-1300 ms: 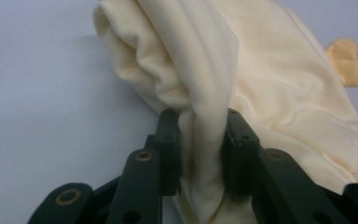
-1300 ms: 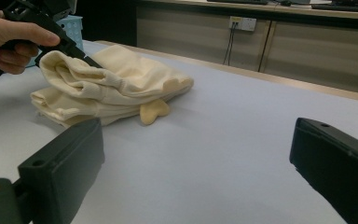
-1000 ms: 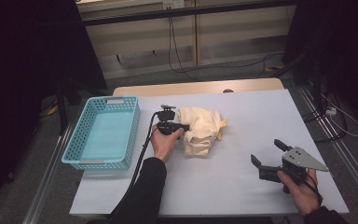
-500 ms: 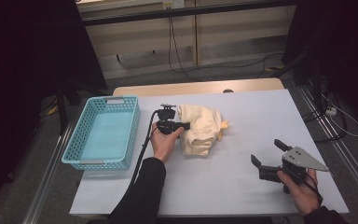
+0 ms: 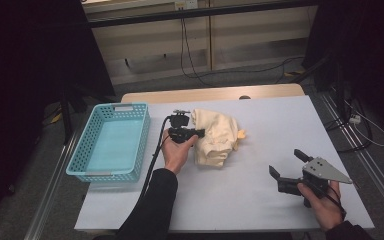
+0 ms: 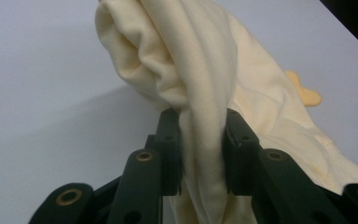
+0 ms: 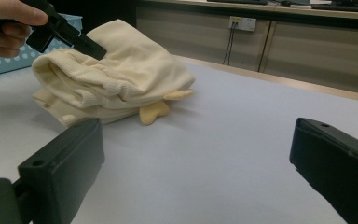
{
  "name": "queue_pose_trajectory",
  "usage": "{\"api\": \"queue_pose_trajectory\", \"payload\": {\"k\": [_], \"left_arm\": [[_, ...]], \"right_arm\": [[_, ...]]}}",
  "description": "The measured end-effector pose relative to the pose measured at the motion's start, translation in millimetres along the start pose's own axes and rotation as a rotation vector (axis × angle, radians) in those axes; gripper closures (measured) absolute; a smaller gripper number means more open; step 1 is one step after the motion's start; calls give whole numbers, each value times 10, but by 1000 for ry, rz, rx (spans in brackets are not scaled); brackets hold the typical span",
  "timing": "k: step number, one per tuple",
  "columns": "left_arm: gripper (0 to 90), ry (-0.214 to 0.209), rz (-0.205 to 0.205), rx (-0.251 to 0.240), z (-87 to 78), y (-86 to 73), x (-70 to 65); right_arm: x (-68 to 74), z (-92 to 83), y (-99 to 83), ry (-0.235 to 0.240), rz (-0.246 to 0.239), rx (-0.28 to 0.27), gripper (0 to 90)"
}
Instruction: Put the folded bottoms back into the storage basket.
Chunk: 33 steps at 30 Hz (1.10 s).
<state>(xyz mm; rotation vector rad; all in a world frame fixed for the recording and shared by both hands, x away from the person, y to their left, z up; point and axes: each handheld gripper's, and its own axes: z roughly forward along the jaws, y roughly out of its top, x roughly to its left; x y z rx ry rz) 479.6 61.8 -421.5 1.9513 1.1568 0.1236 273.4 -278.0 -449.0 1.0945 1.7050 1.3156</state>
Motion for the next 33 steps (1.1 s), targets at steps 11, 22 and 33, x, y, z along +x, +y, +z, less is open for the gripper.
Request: {"api": "queue_pose_trajectory", "payload": {"k": [11, 22, 33], "left_arm": [[714, 0, 58, -30, -86, 64, -97], [715, 9, 133, -77, -188, 108, -169], [716, 20, 190, -104, -280, 147, -197]], "right_arm": [[0, 1, 0, 0, 1, 0, 26], [-1, 1, 0, 1, 2, 0, 26], [-1, 2, 0, 0, 2, 0, 26]]}}
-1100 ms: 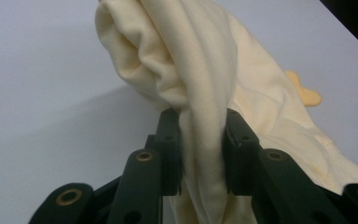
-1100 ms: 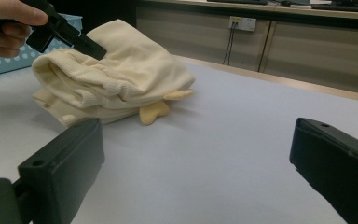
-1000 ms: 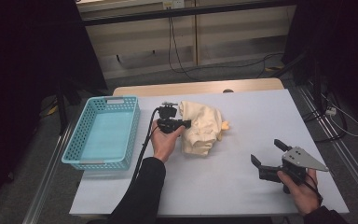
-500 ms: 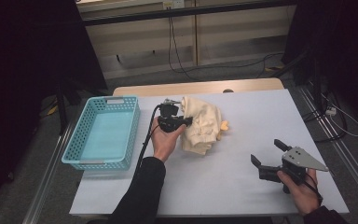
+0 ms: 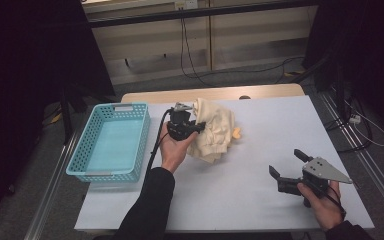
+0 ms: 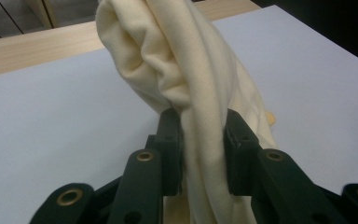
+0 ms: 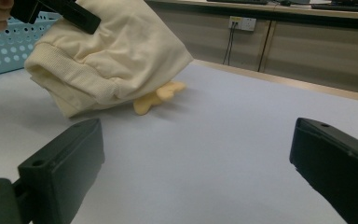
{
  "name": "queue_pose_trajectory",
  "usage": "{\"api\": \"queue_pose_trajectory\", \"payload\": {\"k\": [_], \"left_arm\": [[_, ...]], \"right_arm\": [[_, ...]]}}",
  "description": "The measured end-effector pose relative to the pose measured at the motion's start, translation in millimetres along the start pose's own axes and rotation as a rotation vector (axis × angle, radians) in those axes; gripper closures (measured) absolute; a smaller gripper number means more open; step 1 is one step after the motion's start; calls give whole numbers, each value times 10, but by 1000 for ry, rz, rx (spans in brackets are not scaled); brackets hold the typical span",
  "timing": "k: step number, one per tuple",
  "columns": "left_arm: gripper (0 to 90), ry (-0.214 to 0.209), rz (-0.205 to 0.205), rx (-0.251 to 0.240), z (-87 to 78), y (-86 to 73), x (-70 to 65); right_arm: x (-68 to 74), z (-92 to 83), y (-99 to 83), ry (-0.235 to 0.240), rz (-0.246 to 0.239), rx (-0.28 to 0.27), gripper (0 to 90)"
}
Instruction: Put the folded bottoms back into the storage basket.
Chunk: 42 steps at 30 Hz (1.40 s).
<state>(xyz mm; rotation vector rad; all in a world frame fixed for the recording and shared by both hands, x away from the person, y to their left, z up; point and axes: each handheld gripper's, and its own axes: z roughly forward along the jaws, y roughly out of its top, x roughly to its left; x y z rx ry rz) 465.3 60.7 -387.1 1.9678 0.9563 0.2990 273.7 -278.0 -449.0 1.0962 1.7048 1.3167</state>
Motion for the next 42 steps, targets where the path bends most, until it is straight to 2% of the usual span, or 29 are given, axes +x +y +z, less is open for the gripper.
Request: {"api": "queue_pose_trajectory", "payload": {"k": [5, 6, 9, 14, 29, 42], "left_arm": [[716, 7, 15, -9, -19, 10, -12], [716, 7, 29, -10, -29, 13, -18], [716, 4, 28, -14, -39, 16, -28], [717, 7, 62, -25, -91, 35, -47], [717, -9, 47, -72, -262, 103, 25], [717, -29, 47, -108, -521, 232, 151]], "right_arm": [[1, -1, 0, 1, 0, -1, 26], [0, -2, 1, 0, 0, -2, 26], [1, -1, 1, 1, -1, -1, 26], [1, -1, 1, 0, 0, -1, 26], [1, -1, 1, 1, 0, -1, 26], [2, 2, 1, 1, -1, -1, 26]]}}
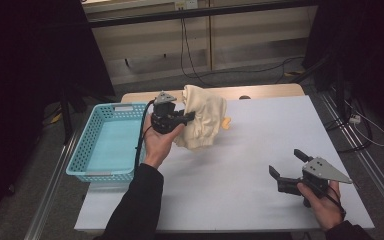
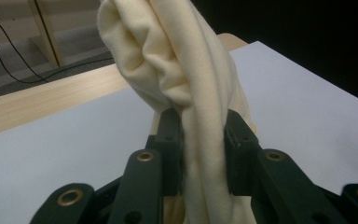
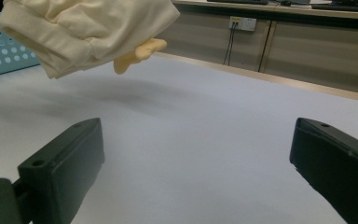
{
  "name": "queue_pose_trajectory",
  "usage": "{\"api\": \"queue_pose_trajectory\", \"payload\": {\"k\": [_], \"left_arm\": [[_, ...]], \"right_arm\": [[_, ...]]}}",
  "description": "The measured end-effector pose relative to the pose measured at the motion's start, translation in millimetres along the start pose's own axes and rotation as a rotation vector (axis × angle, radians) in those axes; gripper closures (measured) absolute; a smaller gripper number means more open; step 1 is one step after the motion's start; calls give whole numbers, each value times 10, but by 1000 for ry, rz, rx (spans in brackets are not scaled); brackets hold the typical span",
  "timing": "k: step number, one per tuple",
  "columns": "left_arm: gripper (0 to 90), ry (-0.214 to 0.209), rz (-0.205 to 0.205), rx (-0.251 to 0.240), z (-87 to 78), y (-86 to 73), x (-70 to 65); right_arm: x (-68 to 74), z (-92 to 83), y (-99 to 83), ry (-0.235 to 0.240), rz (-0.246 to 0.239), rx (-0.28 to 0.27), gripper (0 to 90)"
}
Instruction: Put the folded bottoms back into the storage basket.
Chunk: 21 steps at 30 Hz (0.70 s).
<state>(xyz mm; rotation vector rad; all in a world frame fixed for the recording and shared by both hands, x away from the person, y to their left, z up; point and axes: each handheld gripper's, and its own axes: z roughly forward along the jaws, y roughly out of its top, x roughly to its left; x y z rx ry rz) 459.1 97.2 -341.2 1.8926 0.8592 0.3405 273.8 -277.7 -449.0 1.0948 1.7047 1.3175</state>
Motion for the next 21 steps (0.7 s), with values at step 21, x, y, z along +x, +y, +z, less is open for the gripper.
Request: {"api": "queue_pose_trajectory", "payload": {"k": [21], "left_arm": [[717, 36, 1, -51, -263, 115, 119]], "right_arm": [[2, -1, 1, 1, 0, -1, 25]]}}
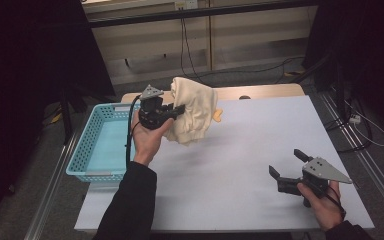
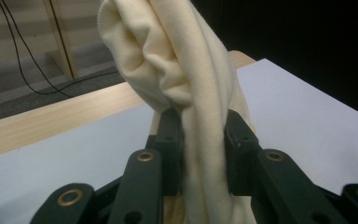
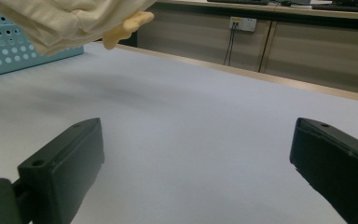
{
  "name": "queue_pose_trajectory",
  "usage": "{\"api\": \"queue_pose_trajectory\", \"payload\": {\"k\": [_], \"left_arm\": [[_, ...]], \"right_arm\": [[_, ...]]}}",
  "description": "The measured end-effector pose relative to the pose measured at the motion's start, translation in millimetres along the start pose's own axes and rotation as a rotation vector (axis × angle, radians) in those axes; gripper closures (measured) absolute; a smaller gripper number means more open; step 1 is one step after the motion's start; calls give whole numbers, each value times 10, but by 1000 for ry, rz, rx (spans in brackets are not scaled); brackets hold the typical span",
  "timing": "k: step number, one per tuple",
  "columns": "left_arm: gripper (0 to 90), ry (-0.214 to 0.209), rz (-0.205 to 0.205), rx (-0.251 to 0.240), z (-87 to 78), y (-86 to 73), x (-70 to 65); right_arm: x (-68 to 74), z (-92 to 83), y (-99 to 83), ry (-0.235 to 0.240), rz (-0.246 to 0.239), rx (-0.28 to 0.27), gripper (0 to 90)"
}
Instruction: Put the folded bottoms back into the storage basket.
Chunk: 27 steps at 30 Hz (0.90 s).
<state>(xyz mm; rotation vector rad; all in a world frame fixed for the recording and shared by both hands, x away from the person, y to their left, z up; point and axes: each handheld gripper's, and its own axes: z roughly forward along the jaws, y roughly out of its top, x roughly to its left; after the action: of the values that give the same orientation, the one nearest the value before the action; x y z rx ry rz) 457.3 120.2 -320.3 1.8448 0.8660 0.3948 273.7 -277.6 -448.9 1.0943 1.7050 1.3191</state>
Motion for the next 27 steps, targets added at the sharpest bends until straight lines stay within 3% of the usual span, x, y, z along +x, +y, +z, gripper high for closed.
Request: {"api": "queue_pose_trajectory", "payload": {"k": [9, 27], "left_arm": [[717, 19, -9, -11, -101, 47, 56], [717, 34, 14, -38, -280, 159, 108]], "right_arm": [[0, -1, 0, 0, 0, 0, 25], [3, -2, 1, -2, 1, 1, 25]]}}
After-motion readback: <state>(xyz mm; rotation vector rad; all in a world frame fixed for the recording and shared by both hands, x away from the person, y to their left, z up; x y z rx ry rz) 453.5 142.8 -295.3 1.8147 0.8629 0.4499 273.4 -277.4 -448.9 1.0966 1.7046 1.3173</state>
